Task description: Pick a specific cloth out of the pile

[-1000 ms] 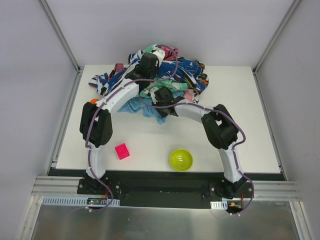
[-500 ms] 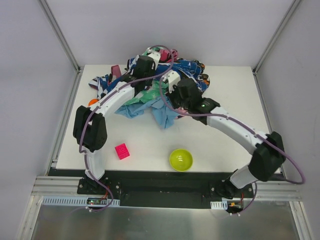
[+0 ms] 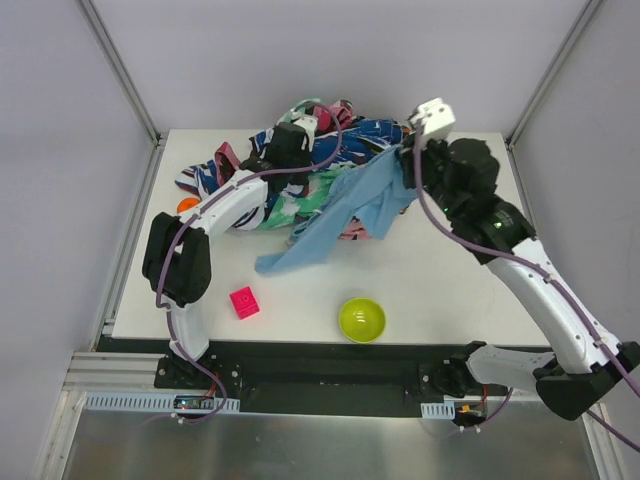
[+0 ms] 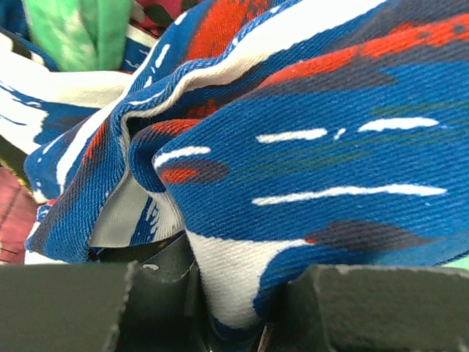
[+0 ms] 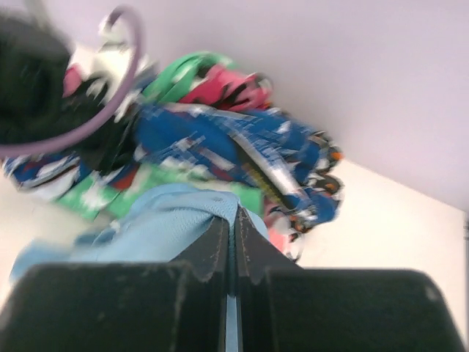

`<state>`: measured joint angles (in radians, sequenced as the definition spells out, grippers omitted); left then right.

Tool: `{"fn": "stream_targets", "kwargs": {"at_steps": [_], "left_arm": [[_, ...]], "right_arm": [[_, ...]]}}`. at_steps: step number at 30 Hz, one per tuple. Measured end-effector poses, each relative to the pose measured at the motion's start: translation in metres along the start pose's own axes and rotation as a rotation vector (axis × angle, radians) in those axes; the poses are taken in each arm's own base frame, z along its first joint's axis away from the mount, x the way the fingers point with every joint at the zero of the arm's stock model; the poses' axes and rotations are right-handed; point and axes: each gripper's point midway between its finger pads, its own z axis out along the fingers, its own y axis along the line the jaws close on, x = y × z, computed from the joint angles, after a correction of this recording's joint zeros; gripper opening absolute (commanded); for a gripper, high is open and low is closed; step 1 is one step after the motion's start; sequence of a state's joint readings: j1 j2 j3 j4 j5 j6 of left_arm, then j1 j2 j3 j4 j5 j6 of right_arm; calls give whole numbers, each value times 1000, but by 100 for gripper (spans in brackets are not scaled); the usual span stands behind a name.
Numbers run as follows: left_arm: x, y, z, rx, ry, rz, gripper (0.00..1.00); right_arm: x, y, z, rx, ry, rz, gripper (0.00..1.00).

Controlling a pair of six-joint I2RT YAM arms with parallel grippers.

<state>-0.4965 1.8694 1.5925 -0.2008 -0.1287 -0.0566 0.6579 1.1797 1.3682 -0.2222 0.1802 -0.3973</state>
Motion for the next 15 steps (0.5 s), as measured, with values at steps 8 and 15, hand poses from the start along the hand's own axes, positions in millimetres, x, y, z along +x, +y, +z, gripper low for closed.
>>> {"fn": "stream_targets", "kwargs": {"at_steps": [8,15], "left_arm": [[27,-17,2,31,64,-17,0],[32,-21,1,40,79,-30,0]], "right_arm": [[-101,-102,-61,268,-211,80,0],[-164,-136,-121,411,-373,66,0]]}}
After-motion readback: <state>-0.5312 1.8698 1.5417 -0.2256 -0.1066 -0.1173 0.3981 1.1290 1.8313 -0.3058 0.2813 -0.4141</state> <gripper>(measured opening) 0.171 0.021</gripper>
